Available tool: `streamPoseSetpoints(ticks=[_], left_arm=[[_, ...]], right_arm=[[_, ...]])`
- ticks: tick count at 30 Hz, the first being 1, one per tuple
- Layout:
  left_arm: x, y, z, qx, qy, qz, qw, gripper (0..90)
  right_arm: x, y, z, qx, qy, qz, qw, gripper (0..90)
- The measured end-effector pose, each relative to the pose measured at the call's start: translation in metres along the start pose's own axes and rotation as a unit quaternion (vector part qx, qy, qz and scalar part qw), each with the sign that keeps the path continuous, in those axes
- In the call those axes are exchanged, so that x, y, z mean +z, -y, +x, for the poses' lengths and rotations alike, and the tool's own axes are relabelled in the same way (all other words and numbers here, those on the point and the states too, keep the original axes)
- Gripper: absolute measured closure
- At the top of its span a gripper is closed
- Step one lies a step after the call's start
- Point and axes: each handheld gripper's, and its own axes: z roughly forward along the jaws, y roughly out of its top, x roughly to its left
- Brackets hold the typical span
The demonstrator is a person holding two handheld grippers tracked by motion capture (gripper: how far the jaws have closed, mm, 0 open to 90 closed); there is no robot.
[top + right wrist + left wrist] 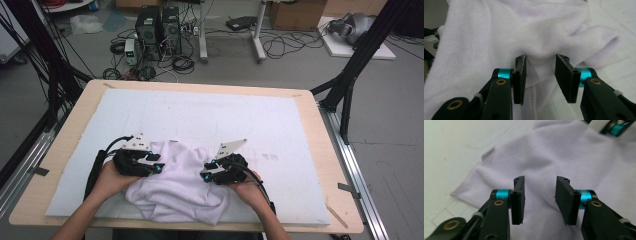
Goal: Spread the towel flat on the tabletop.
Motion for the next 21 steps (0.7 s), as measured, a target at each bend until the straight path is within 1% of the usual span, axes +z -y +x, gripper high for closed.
streamPoseSetpoints(ticks=[1,2,3,4,5,6,8,9,10,11,13,16,19,20,21], left_arm=[[0.006,0.003,0.003,-0.007,-0.002,0.01,0.9999,57.9],[0.01,0.005,0.005,-0.011,-0.003,0.017,0.9998,58.9],[0.016,0.008,0.007,-0.017,-0.004,0.029,0.9994,60.9],[0.02,0.012,0.007,-0.02,0.002,0.033,0.9992,65.1],[0.021,0.013,0.007,-0.016,-0.001,0.029,0.9995,69.5],[0.021,0.013,0.006,-0.013,-0.004,0.025,0.9996,73.3],[0.021,0.012,0.004,-0.007,0.003,0.031,0.9995,82.5],[0.02,0.011,0.002,0.0,0.0,0.033,0.9995,84.6],[0.02,0.01,0.002,0.003,0.0,0.033,0.9994,85.3],[0.019,0.009,0.001,0.0,-0.002,0.03,0.9995,85.7],[0.017,0.006,-0.001,0.004,0.0,0.024,0.9997,86.0],[0.012,-0.002,-0.006,0.01,0.004,0.008,0.9999,86.2],[0.008,-0.014,-0.011,0.012,0.009,-0.014,0.9998,86.3],[0.007,-0.021,-0.013,0.017,0.01,-0.022,0.9996,86.3],[0.006,-0.025,-0.014,0.019,0.009,-0.025,0.9995,86.4]], right_arm=[[0.004,0.0,0.0,0.002,-0.004,0.001,1.0,61.0],[0.007,0.0,-0.001,0.002,-0.006,0.003,1.0,63.0],[0.009,0.0,-0.002,0.004,-0.008,0.006,0.9999,66.2],[0.012,0.0,-0.004,0.007,-0.011,0.005,0.9999,69.5],[0.015,0.002,-0.006,0.015,-0.02,0.004,0.9997,75.6],[0.016,0.002,-0.007,0.017,-0.025,0.005,0.9995,80.8],[0.016,0.004,-0.007,0.014,-0.033,0.0,0.9994,84.5],[0.016,0.004,-0.007,0.013,-0.034,-0.002,0.9993,85.2],[0.013,0.004,-0.007,0.013,-0.034,-0.005,0.9993,85.5],[0.01,0.003,-0.007,0.014,-0.035,-0.011,0.9992,85.7],[0.003,0.003,-0.005,0.013,-0.03,-0.021,0.9993,85.8],[-0.014,0.002,-0.002,0.003,-0.021,-0.032,0.9993,85.9],[-0.035,0.001,0.002,-0.003,-0.005,-0.045,0.999,86.0],[-0.044,0.001,0.003,-0.004,-0.001,-0.051,0.9987,86.0],[-0.054,0.001,0.004,-0.004,0.005,-0.058,0.9983,86.0]])
